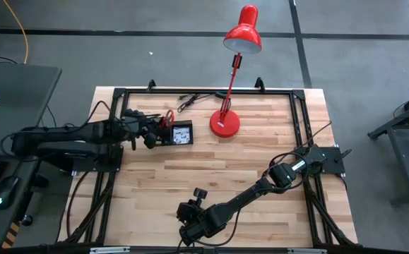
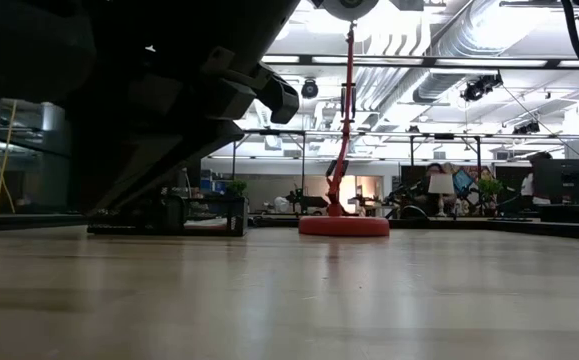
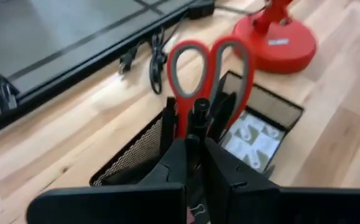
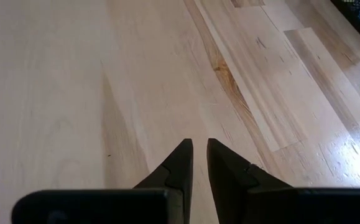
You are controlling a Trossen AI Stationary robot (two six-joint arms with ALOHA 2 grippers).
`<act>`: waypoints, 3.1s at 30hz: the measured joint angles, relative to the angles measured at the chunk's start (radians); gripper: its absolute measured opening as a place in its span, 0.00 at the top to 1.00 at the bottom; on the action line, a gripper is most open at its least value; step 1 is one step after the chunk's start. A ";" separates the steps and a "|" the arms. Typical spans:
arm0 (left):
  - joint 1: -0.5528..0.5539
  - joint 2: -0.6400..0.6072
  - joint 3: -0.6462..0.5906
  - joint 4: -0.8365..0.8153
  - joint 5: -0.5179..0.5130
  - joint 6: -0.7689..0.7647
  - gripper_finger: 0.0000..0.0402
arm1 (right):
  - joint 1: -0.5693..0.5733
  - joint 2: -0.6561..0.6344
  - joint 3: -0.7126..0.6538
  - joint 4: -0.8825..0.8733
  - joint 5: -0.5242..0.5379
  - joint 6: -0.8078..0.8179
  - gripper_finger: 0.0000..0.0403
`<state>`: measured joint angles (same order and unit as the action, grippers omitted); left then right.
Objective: Pick and place office supplies into organizer
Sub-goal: Put the black pen into the black desk organizer, then return to Home Position
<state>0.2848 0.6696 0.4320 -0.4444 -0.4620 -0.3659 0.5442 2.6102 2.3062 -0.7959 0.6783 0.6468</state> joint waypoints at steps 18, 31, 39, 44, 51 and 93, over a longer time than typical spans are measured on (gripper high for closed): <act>0.043 0.297 0.002 0.114 -0.040 -0.049 0.72 | 0.000 0.000 0.000 0.000 -0.001 0.007 0.91; 0.030 0.095 -0.004 0.094 0.047 -0.028 0.27 | 0.003 0.000 0.000 0.008 0.068 0.011 0.91; -0.152 -0.197 -0.003 0.104 0.214 0.114 0.18 | 0.031 0.000 0.000 0.089 0.164 -0.115 0.88; -0.351 -0.354 -0.012 0.107 0.183 0.185 0.16 | 0.036 0.000 0.000 0.227 0.092 -0.225 0.88; -0.714 -0.416 -0.238 0.370 0.035 0.231 0.16 | -0.001 0.036 0.002 0.484 -0.181 -0.428 0.91; -1.319 -0.452 -0.422 0.545 -0.621 0.310 0.16 | -0.080 0.029 -0.127 1.029 -0.280 -0.591 0.88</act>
<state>-1.0344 0.2173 0.0097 0.1005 -1.0832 -0.0563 0.4643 2.6397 2.1788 0.2334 0.3986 0.0557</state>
